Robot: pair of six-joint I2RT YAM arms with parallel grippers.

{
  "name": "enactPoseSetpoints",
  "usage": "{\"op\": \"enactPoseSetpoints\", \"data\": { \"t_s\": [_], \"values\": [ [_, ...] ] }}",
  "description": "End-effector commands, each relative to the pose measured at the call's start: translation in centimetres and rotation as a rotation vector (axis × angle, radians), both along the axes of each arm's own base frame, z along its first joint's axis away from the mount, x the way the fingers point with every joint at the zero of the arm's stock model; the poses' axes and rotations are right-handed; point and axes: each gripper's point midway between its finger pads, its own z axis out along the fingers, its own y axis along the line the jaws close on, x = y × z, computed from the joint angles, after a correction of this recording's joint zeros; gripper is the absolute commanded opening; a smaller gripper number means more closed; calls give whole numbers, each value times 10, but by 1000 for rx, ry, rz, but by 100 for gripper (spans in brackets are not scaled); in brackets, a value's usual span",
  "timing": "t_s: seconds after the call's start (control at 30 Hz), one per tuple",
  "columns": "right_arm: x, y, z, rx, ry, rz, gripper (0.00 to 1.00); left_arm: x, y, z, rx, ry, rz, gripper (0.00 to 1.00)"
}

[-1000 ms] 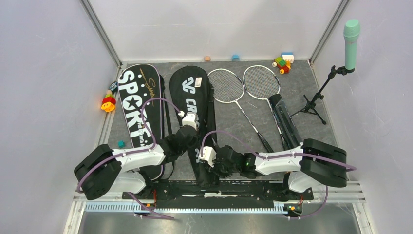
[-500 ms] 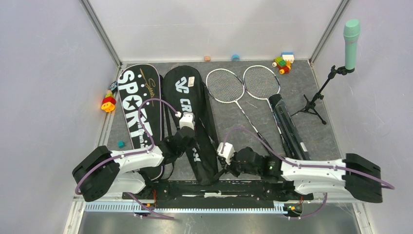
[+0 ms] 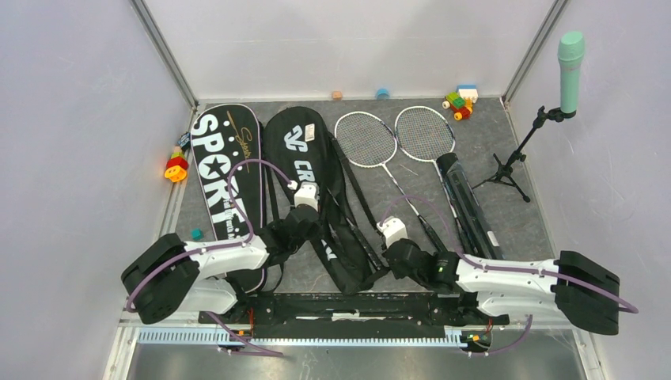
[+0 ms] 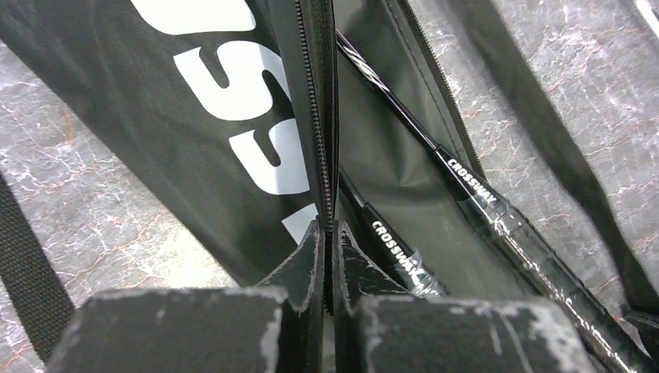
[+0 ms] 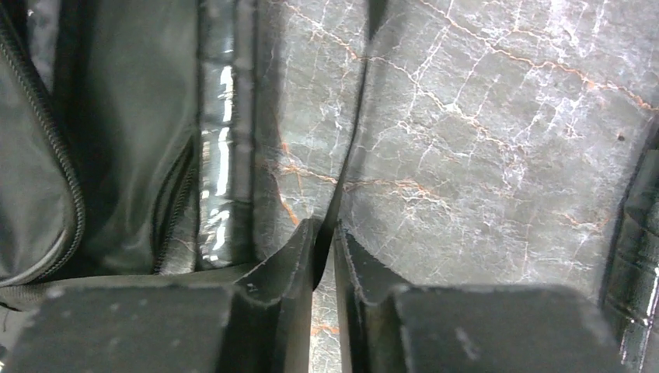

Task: Pack up the badminton gear
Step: Adjust the shuttlecock in the racket bag.

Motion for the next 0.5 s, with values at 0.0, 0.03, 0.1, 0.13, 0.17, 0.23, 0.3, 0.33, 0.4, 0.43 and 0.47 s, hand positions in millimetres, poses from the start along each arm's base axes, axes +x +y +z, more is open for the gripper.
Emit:
{"op": "enactPoseSetpoints", "data": {
  "t_s": [0.0,0.03,0.1,0.13,0.17,0.23,0.3,0.33,0.4,0.43,0.47],
  "values": [
    [1,-11,-1,-21,3,-42,28,4,-9,-1,-4,6,-20,2],
    [2,-9,2,-27,-8,-12,37,4,-11,-2,-8,9,-27,2],
    [5,-5,14,-39,-39,30,54,3,-15,-1,-19,14,-41,2],
    [9,-5,21,-48,-63,43,57,3,-16,-1,-20,16,-48,2],
    [13,-2,32,-46,-93,56,60,3,-17,-1,-19,17,-54,2],
    [23,7,57,-23,-170,84,65,2,-18,0,-24,17,-56,2],
    [28,23,82,37,-244,155,69,2,-19,1,-33,17,-57,2],
    [29,33,93,78,-272,188,70,2,-21,2,-39,17,-62,2],
    [29,54,109,158,-314,250,73,2,-25,4,-53,20,-73,2],
    [29,66,116,210,-329,274,74,1,-26,4,-58,21,-77,2],
    [30,76,117,234,-328,291,75,2,-26,5,-59,21,-78,2]
  ]
}}
